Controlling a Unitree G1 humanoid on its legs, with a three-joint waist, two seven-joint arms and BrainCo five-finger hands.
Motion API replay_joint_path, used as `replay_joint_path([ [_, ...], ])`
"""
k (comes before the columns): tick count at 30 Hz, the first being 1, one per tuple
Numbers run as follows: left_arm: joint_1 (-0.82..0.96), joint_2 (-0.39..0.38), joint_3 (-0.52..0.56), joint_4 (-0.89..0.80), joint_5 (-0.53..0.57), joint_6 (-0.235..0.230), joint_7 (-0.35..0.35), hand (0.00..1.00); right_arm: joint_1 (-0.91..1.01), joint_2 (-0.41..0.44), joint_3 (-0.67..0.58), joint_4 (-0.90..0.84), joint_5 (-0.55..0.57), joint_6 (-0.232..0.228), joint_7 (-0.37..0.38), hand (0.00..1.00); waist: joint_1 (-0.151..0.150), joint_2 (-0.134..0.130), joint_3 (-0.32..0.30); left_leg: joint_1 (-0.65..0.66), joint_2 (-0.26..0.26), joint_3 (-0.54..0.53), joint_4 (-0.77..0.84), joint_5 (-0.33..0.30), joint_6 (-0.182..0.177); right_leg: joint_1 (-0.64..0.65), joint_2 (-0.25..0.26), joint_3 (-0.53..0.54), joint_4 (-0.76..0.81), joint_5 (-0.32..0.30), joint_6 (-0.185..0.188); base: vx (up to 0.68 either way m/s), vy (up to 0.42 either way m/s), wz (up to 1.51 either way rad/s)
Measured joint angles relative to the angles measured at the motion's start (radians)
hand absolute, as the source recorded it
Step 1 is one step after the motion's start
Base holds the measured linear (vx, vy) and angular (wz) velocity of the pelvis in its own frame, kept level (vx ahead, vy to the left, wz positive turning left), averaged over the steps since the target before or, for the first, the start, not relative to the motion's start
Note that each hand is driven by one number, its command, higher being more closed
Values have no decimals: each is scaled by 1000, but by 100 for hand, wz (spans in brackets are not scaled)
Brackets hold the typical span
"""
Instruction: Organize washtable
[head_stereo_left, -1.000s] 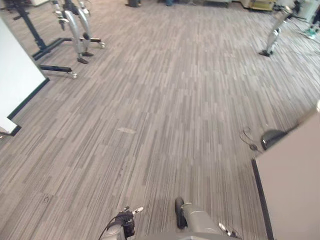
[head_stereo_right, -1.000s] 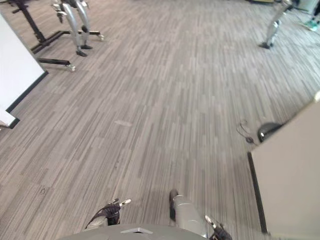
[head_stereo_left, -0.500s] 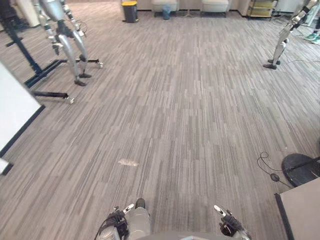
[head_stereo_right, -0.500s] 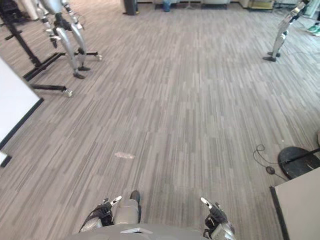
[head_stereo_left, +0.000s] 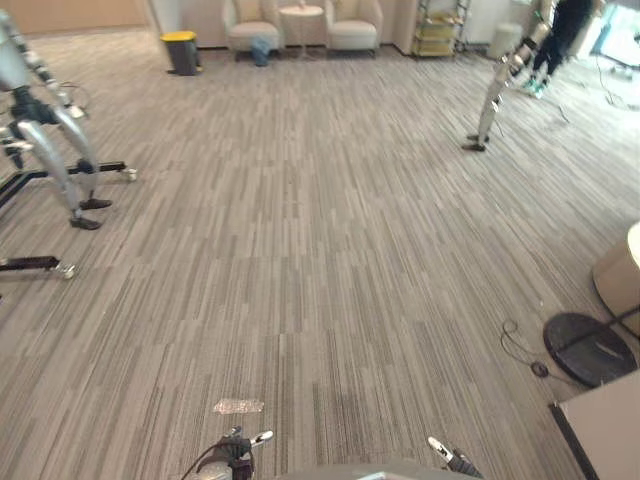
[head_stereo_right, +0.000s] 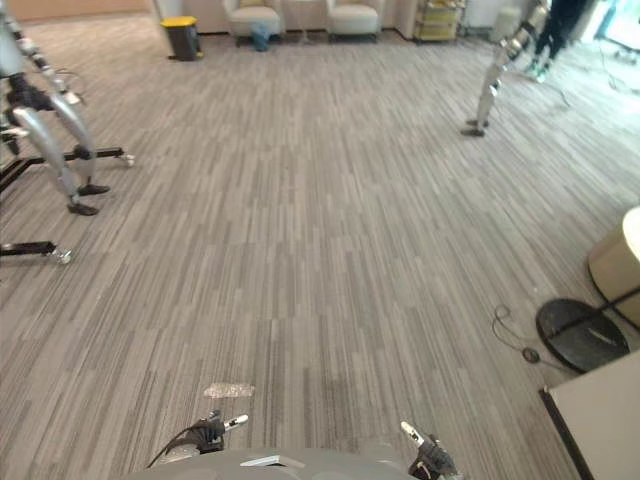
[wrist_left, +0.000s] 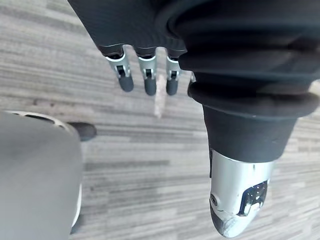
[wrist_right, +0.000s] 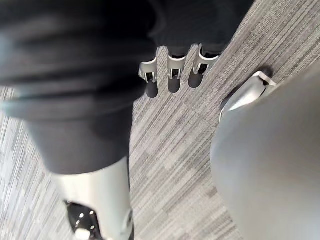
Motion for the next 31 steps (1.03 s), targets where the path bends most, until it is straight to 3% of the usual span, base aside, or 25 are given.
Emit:
replay_joint_path([
  [2,6,-35,4,11,1,0,-15,0,20,-10,-43,10,-2,4,-1,0,-11,30,10,21,28,-19,-19,0,-5,44,33,-22,-41,14,-28,204,-218,16],
  [4,3,-74,83,11,1,5,-26,0,25,-11,-83,13,-1,6,-2,0,-11,51,33,70,53,-27,-59,11,-24,83,55,-48,-44,3,-43,210,-138,11],
  [8,-6,-79,149,-10,0,2,-35,0,31,0,-83,13,-1,6,-2,0,-12,34,41,69,64,-45,1,14,-37,151,55,-93,-82,-13,-62,107,-67,39],
  [9,-4,-76,153,-21,0,-2,-35,0,26,4,-79,11,-1,5,-2,0,-11,16,43,46,64,-47,57,8,-44,161,47,-101,-92,-19,-64,3,-27,35],
  [11,-1,-66,154,-55,0,-6,-34,0,12,17,-21,6,-1,4,-5,0,-2,-12,46,-98,72,-59,340,-26,-41,178,33,-124,-105,-29,-67,-46,-16,40],
  [13,1,-71,154,-73,0,-9,-30,0,6,5,8,1,0,3,-11,0,19,-7,51,-185,87,-83,534,-24,-43,205,35,-127,-100,-36,-68,-55,31,4],
  [15,11,-70,155,-71,-1,-11,-26,0,0,0,14,0,0,-3,-13,0,31,6,46,-199,94,-76,593,-45,-26,231,25,-123,-100,-39,-71,-26,97,-9],
  [16,23,-68,153,-70,-1,-11,-24,0,-11,3,17,0,0,-3,-13,0,27,4,46,-188,86,-48,537,-80,-17,239,5,-121,-103,-39,-71,-104,140,-1],
  [18,30,-67,151,-70,-1,-11,-19,0,-18,6,30,1,0,-3,-13,0,26,2,48,-161,54,-25,323,-85,-9,234,-29,-110,-105,-38,-52,-195,152,-6],
  [19,37,-72,150,-67,-2,-11,-14,0,-15,-4,42,1,0,-4,-13,0,24,19,38,-134,40,-34,162,-21,-12,220,-33,-97,-104,-43,-28,-180,210,-18],
  [20,41,-82,151,-57,-10,-13,-13,0,-14,-20,46,6,0,-4,-15,0,29,34,34,-130,31,-46,113,37,-23,212,-32,-78,-97,-58,-2,-122,231,-18],
  [25,39,-38,104,-26,-9,-8,-16,0,8,6,46,11,-1,-2,-14,0,11,-16,10,-20,-70,-1,-76,102,23,235,-115,-36,-148,-41,36,56,204,-16],
  [31,26,-17,65,3,0,-9,-18,0,30,3,37,13,-21,5,-11,0,12,-29,1,10,-108,0,-143,123,41,253,-140,-39,-187,-35,46,90,78,2],
])
